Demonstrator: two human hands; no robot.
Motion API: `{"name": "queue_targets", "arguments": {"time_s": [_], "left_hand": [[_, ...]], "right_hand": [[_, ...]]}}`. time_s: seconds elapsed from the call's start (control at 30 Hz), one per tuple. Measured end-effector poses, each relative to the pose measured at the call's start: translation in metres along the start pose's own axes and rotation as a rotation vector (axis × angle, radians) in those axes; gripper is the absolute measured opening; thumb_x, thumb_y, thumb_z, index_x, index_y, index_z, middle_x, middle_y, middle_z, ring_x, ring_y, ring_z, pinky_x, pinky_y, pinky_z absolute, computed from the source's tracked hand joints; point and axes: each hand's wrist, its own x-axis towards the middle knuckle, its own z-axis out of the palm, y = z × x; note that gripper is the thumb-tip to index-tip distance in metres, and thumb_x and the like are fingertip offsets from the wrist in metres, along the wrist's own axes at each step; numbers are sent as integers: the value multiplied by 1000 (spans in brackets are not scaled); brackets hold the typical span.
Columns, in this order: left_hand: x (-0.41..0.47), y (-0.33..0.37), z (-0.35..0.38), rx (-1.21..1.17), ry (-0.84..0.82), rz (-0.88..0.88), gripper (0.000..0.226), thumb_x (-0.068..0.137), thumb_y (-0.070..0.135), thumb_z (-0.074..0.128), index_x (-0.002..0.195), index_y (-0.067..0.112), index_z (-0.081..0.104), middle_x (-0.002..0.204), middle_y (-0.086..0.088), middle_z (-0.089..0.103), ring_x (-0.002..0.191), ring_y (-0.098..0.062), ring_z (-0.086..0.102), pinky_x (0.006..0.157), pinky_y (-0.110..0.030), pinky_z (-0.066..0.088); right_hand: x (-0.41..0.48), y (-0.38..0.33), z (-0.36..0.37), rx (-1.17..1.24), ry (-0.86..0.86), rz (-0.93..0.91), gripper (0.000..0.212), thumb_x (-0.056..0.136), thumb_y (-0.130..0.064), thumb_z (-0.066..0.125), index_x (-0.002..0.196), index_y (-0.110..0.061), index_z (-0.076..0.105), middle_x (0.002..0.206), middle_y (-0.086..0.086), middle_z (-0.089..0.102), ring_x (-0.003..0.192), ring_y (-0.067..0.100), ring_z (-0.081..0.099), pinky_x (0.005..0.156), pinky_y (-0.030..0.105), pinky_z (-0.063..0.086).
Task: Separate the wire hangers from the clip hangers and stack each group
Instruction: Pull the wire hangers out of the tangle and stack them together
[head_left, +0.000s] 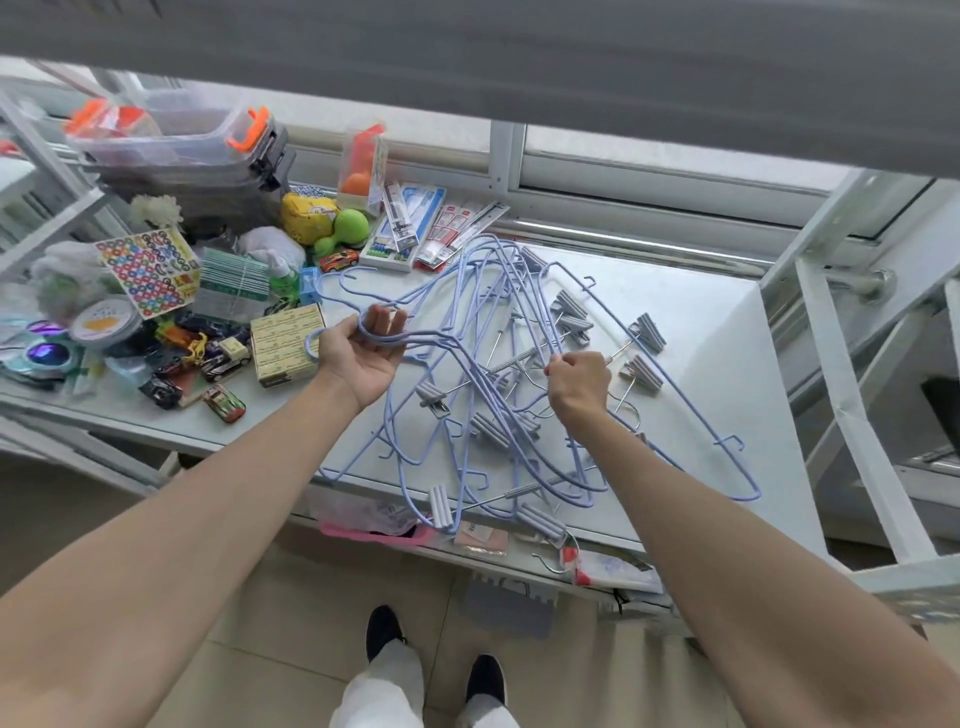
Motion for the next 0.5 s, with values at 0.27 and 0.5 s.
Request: {"name": "queue_targets", "arguments": {"time_s": [0.27,0.5], "left_hand": [[12,3,2,-223,3,31,56,100,10,26,47,13,44,37,3,39,35,-14,40,82,-29,43],[15,11,-10,-290,-30,36,54,95,7,21,44,13,38,34,2,25,29,-14,27,74,-27,40]], "right_hand": [[3,1,-12,-460,7,-217,21,90,-13,42,86,-5,61,100,15,62,84,31,57,71,32,42],[30,31,-75,-590,120,-36,45,86,-25,54,124,-1,52,128,23,49,119,38,46,101,44,36]]}}
